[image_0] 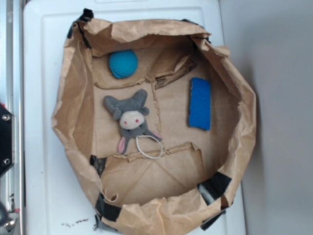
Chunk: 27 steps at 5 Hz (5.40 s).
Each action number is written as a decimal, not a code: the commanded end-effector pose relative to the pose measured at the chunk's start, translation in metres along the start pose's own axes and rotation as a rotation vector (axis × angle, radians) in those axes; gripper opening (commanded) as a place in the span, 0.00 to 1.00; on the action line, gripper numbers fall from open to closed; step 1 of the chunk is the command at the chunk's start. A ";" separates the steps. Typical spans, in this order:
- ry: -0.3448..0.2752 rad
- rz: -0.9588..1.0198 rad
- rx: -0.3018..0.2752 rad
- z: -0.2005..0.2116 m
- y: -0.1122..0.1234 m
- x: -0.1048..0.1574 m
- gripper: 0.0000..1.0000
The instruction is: Grab the gray animal.
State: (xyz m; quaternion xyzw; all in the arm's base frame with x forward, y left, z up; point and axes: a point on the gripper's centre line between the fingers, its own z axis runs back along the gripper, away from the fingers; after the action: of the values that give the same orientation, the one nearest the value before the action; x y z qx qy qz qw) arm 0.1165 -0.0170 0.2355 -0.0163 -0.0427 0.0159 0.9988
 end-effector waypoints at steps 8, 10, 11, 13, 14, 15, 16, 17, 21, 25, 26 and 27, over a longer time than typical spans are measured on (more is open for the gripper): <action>-0.037 -0.320 -0.063 -0.057 -0.018 0.098 1.00; -0.037 -0.320 -0.063 -0.057 -0.018 0.098 1.00; -0.037 -0.320 -0.063 -0.057 -0.018 0.098 1.00; -0.021 -0.445 -0.048 -0.085 -0.002 0.114 1.00; 0.010 -0.459 -0.039 -0.099 0.006 0.126 1.00; 0.014 -0.445 -0.026 -0.118 0.025 0.155 1.00; -0.014 -0.521 0.016 -0.135 0.027 0.158 1.00; -0.009 -0.551 0.035 -0.159 0.037 0.171 1.00; -0.026 -0.744 -0.030 -0.165 0.036 0.159 1.00; 0.152 -0.870 0.045 -0.174 0.044 0.120 1.00; 0.168 -0.853 0.079 -0.195 0.038 0.121 1.00; 0.154 -0.828 0.091 -0.214 0.032 0.113 1.00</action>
State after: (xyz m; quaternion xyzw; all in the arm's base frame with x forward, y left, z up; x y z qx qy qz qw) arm 0.2468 0.0186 0.0251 0.0441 0.0378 -0.3799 0.9232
